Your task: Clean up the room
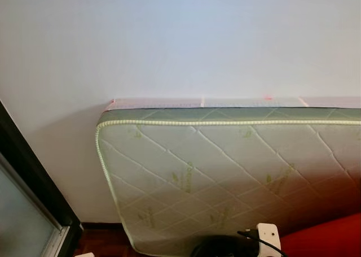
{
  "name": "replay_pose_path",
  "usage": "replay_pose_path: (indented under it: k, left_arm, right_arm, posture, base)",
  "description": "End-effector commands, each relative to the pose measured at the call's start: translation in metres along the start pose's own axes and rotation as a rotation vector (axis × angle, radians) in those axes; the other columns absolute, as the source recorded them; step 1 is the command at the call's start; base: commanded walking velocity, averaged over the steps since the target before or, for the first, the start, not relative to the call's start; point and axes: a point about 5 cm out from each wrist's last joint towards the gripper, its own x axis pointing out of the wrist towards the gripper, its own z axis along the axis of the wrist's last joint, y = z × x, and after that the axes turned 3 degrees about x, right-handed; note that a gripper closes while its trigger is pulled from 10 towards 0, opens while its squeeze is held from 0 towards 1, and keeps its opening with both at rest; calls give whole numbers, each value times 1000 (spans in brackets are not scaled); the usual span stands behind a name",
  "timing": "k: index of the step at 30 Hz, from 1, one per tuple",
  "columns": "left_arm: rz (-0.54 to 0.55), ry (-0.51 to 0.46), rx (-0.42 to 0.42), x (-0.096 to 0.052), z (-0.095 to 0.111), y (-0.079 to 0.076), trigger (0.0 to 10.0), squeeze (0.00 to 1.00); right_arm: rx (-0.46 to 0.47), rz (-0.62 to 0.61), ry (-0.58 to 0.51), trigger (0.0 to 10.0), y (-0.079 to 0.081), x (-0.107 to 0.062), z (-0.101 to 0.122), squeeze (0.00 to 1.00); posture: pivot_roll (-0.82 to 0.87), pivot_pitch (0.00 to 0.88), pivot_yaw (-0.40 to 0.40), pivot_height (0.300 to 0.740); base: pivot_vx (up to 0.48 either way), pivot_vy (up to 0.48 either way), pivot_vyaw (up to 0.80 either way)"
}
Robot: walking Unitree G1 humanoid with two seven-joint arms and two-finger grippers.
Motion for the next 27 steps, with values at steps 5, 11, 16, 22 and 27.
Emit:
replay_pose_path:
  k: [5, 11, 16, 22, 27]
  left_arm:
    - [10, 60, 9, -5, -17, 11, 10000, 0]
    - [2, 73, 13, -6, -24, 4, 10000, 0]
    - [-3, 71, 14, -6, -24, 1, 10000, 0]
    - [-2, 74, 12, -6, -24, 3, 10000, 0]
    - [4, 75, 8, -7, -24, 8, 10000, 0]
  right_arm:
    - [25, -12, 5, 10000, -1, -2, -9, 0]
    - [29, -18, 19, 10000, 0, -3, -14, 0]
    - [27, -24, 30, 10000, -1, -4, -18, 0]
    - [22, -28, 36, 10000, -4, -5, -20, 0]
    - [17, -31, 37, 10000, -6, -5, -21, 0]
  posture:
    - [76, 0, 0, 740]
    - [72, 0, 8, 740]
    - [68, 0, 2, 740]
    - [66, 0, -12, 740]
    - [72, 0, -19, 740]
  base:
    - [0, 0, 0]
    - [0, 0, 0]
    - [-150, 0, 0]
    - [-253, 0, 0]
    - [-275, 0, 0]
